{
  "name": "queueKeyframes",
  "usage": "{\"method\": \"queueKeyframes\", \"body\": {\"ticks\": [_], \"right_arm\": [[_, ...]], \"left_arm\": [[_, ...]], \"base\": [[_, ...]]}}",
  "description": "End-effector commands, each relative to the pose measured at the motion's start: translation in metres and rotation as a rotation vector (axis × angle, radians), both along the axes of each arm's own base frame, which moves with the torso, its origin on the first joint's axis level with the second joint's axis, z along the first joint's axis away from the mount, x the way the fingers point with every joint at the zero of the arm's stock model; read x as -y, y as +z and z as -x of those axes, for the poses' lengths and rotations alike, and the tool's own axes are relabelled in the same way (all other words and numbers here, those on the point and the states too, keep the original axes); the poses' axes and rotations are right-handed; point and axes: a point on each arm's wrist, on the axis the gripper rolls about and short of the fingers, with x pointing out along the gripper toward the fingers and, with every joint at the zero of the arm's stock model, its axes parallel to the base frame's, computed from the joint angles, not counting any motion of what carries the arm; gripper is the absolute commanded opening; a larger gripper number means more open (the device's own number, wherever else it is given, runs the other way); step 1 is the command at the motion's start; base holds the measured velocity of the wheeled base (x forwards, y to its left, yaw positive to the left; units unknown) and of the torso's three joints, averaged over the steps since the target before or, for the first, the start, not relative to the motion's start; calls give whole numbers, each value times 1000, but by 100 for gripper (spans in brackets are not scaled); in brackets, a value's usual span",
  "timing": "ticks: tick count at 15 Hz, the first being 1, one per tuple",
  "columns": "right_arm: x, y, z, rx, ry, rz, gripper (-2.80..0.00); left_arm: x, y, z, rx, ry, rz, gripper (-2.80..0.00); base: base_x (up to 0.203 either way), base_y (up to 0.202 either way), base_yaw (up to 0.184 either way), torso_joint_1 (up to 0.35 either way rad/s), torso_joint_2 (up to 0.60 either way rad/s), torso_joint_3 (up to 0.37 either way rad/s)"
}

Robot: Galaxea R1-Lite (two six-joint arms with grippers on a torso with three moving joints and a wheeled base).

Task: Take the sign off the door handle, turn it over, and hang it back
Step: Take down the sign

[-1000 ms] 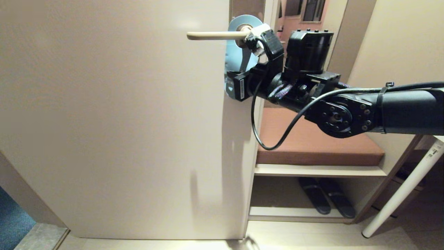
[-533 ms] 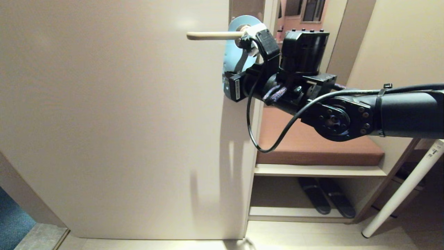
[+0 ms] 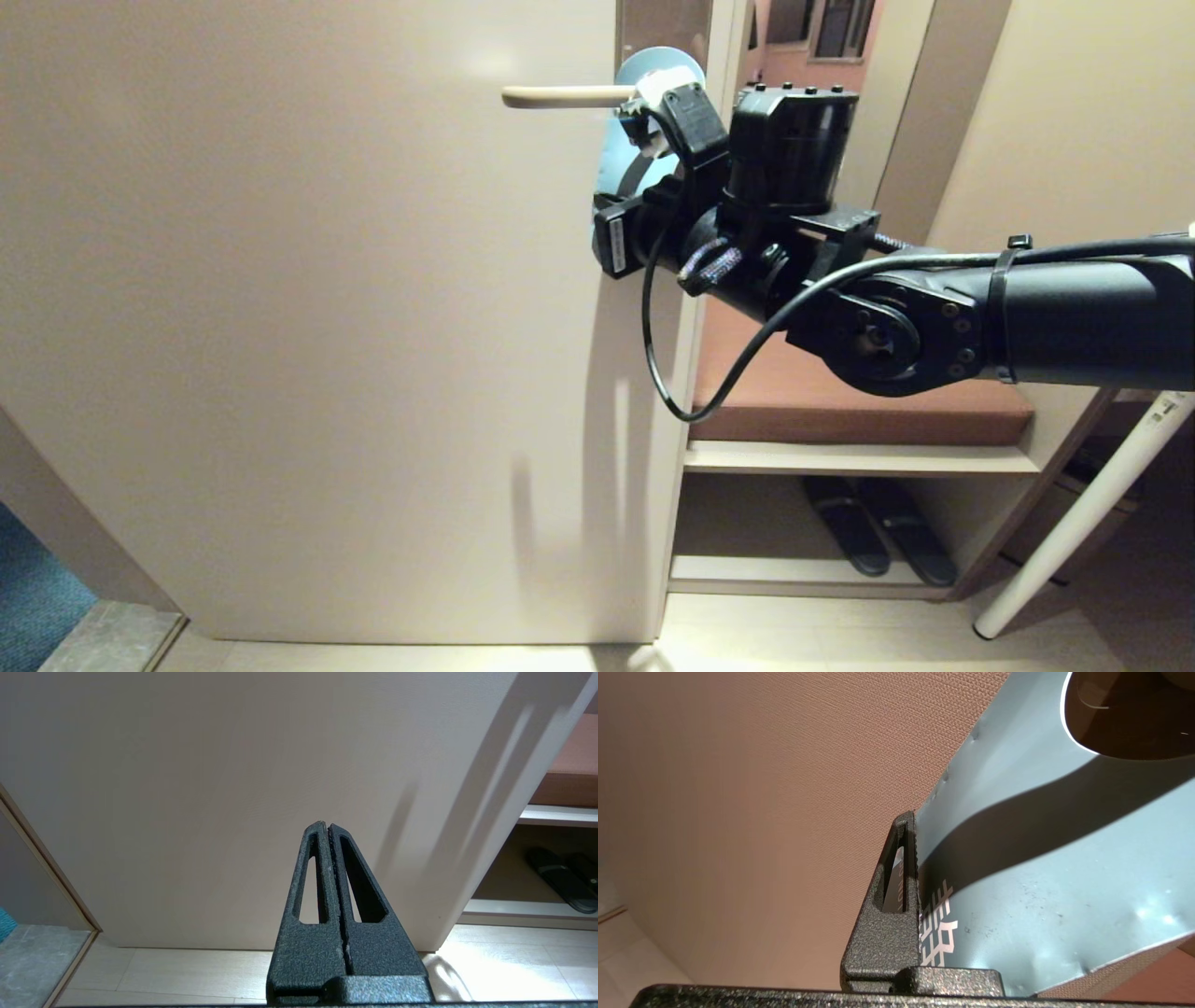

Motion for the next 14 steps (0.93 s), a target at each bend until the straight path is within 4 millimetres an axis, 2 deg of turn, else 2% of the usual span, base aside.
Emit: {"method": "queueKeyframes", "body": {"ticks": [1,7,14], "right_arm": [[-5,-7,-2,-7,-5,13,-280],[-7,3,-5,54,-30,39,-280],[-3,13,0,74,-29,32,-280]], "left_arm": [[0,0,0,1,0,1,-280],[0,0,0,1,1,1,-280],[0,0,0,1,1,1,-280]], "base": [[0,0,0,0,0,0],[0,0,0,0,0,0],[0,0,0,0,0,0]]}}
